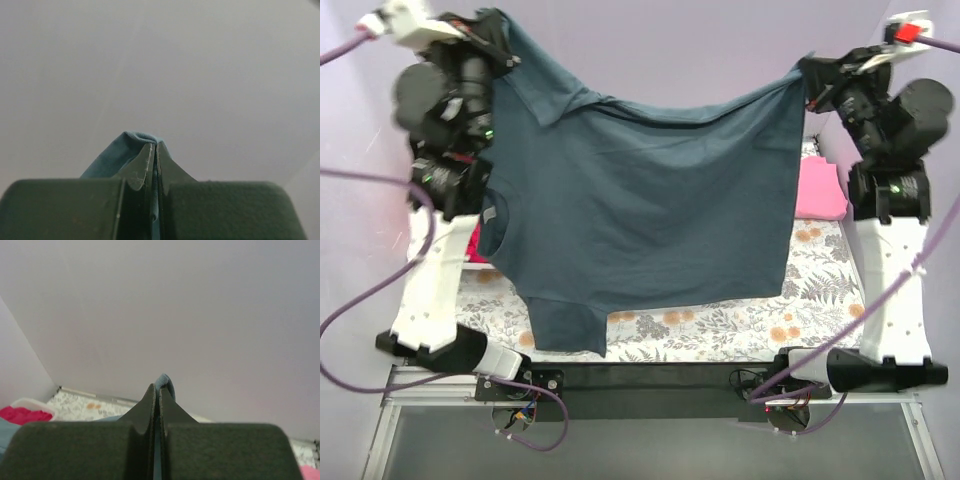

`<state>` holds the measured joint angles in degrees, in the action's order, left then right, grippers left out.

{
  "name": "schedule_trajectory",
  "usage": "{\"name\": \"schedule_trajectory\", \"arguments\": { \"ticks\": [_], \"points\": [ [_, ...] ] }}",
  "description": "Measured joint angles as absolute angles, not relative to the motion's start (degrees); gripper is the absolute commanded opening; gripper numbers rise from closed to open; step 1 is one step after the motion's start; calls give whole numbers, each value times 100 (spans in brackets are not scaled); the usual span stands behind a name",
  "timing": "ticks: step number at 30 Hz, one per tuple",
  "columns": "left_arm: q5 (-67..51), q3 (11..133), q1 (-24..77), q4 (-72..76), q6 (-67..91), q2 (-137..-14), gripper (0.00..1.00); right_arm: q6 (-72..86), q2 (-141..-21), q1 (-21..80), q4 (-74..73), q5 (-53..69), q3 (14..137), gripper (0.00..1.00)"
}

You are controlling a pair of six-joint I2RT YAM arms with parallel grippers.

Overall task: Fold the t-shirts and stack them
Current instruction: Flatten the tshirt out

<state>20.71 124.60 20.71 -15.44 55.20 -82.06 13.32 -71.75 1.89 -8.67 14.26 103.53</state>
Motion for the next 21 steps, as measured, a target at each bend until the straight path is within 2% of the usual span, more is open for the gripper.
{"name": "schedule_trajectory", "arguments": {
  "ticks": [7, 14, 21],
  "points": [
    [2060, 11157, 1678, -1306, 5564, -9566, 0, 1426, -8383, 189, -797, 1743, 9618, 1],
    [1684, 10232, 1039, -1481, 5885, -11437, 0, 1466, -10304, 189, -738, 1999, 9371, 1],
    [1249, 9590, 620, -1651, 6237, -11904, 0, 1459, -11891, 187, -762, 2215, 9424, 1]
  ]
}}
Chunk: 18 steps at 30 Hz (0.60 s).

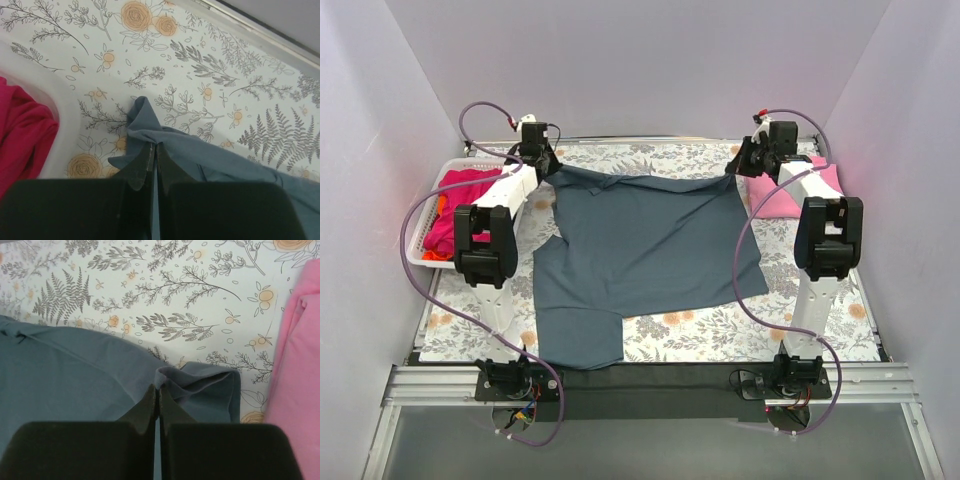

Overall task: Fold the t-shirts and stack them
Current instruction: Flatten the tshirt out

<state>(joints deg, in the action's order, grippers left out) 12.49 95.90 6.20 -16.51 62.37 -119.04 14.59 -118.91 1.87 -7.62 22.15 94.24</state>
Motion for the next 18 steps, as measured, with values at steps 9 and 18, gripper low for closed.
{"name": "schedule_trajectory", "arguments": {
  "ticks": [9, 18],
  "points": [
    [454, 9682, 274, -1579, 6705, -11872, 0, 1463, -12226, 121, -681, 2257, 9959, 1],
    [397, 10178, 279, -1391, 6648, -11528, 0, 1461, -12213, -51, -576, 2097, 10333, 1]
  ]
}}
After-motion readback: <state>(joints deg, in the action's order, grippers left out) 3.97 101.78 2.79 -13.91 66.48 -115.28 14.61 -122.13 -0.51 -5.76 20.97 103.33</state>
